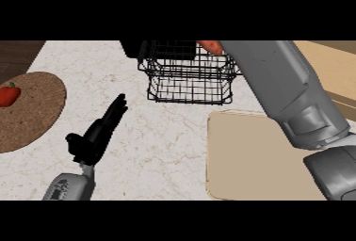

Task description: Pick the sweet potato from the tray and place it in the tiered basket

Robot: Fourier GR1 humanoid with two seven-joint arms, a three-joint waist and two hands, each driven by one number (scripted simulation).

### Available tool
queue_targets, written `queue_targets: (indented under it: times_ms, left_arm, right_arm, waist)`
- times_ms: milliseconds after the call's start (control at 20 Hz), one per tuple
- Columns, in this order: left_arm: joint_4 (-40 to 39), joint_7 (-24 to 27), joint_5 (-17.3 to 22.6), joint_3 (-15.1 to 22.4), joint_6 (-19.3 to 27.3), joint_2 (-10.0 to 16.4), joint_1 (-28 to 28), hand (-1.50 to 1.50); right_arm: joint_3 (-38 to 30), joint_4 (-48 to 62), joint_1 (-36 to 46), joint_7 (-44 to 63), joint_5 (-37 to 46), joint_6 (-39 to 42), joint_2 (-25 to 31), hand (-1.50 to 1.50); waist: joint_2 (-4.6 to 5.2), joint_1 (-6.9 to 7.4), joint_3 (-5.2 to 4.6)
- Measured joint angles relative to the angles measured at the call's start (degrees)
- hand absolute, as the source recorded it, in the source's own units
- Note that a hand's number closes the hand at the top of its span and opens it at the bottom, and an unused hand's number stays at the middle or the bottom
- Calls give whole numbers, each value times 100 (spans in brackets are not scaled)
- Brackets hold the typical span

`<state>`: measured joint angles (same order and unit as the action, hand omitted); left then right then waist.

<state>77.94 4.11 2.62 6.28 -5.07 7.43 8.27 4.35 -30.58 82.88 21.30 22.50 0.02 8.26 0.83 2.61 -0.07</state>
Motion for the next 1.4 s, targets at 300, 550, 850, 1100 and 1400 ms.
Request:
queue_targets:
  times_ms: [300, 550, 850, 1100, 1400]
  left_arm:
    - [-70, -4, -53, -9, 17, -48, 84, 0]
    - [-37, -42, -37, -64, -49, 19, 104, 0]
    - [37, -13, -90, -21, -25, -23, -13, 0]
    - [2, 17, -158, -15, 59, -101, -12, 0]
    - [-91, 134, -88, -137, -38, -13, -84, 0]
  right_arm:
    - [-341, 735, 272, -359, -132, -227, -354, 150]
    - [-807, 1065, 387, -124, -529, -170, -531, 150]
    - [-1431, 1402, 497, 370, -1143, -193, -643, -150]
    - [-1699, 1380, 490, 279, -1314, -619, -581, -150]
    - [-1611, 1196, 398, 110, -970, -1766, -99, -150]
  waist:
    - [8, 8, 1]
    - [-3, -6, 0]
    - [-5, 8, 2]
    - [-11, -39, 2]
    - [-39, -128, 1]
